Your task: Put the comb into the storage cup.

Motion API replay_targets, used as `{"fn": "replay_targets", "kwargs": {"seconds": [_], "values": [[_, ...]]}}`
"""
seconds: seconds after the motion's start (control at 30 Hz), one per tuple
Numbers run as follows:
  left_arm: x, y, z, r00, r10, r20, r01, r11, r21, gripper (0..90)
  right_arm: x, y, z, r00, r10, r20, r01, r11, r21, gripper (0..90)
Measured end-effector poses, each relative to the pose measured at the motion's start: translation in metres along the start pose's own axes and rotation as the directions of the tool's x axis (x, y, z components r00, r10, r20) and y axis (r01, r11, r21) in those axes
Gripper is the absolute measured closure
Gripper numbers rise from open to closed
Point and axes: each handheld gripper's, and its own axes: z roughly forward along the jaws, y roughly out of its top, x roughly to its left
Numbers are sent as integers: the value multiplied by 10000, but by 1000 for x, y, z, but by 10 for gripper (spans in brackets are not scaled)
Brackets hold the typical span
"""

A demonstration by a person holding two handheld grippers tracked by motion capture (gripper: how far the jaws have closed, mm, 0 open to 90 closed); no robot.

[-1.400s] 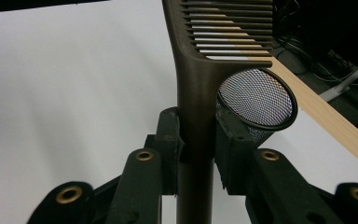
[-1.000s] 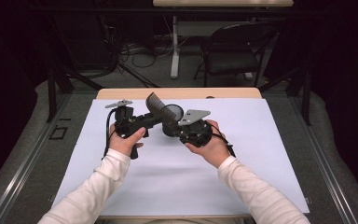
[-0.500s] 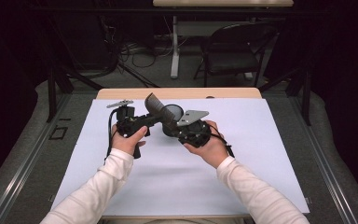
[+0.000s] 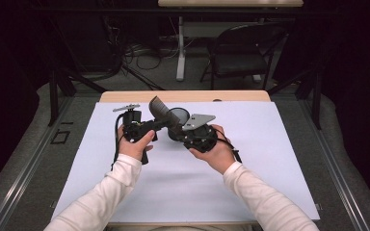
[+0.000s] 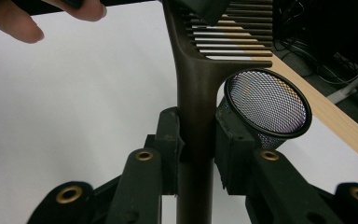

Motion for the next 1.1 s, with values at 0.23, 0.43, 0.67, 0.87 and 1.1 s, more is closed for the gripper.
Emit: {"fn": "replay_targets", "kwargs": {"seconds": [0.23, 0.43, 0.67, 0.87, 1.1], "values": [[-1, -1, -1, 9995, -310, 107, 311, 9995, -110, 655, 1, 0, 1, 10000, 14, -26, -14, 10000, -10, 727], [-3, -3, 1, 9989, -464, 114, 464, 9989, -4, 673, 1, 0, 1, 10000, 77, -36, -78, 9999, -92, 727], [-1, -3, 2, 9971, -752, 138, 751, 9972, 48, 709, 0, 0, 0, 9999, 109, -63, -110, 9999, -88, 727], [-1, -4, 4, 9953, -941, 208, 939, 9955, 110, 726, 0, -1, 1, 9999, 132, -83, -132, 9999, -65, 727], [0, -4, 4, 9915, -1275, 260, 1272, 9918, 115, 754, 1, -1, 2, 9998, 134, -124, -134, 9999, -57, 727]]}}
